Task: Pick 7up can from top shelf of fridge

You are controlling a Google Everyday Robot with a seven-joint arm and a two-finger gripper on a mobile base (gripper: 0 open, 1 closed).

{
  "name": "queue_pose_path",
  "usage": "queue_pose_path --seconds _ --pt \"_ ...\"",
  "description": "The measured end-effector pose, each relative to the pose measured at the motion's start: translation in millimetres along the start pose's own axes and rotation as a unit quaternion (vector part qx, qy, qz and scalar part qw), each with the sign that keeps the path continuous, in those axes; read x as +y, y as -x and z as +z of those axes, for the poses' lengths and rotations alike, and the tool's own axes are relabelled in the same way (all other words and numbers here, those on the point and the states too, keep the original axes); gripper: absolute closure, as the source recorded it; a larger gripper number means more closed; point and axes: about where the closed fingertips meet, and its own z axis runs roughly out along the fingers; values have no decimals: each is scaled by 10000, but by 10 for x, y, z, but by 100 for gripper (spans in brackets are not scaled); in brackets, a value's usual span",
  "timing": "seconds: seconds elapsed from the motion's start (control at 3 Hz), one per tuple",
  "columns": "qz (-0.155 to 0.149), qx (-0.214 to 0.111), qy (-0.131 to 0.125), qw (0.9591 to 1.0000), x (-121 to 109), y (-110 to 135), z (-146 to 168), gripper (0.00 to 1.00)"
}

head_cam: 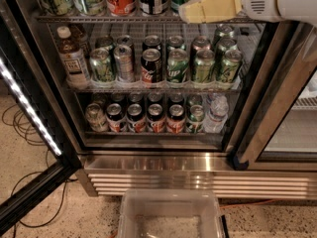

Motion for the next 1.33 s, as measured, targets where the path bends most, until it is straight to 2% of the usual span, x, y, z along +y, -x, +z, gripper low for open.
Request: queue_pose_path --seconds 0.67,1.33 --pt "214 25 -541 9983 -603 -51 217 0" --pt "234 28 -557 9982 -607 -41 218 0"
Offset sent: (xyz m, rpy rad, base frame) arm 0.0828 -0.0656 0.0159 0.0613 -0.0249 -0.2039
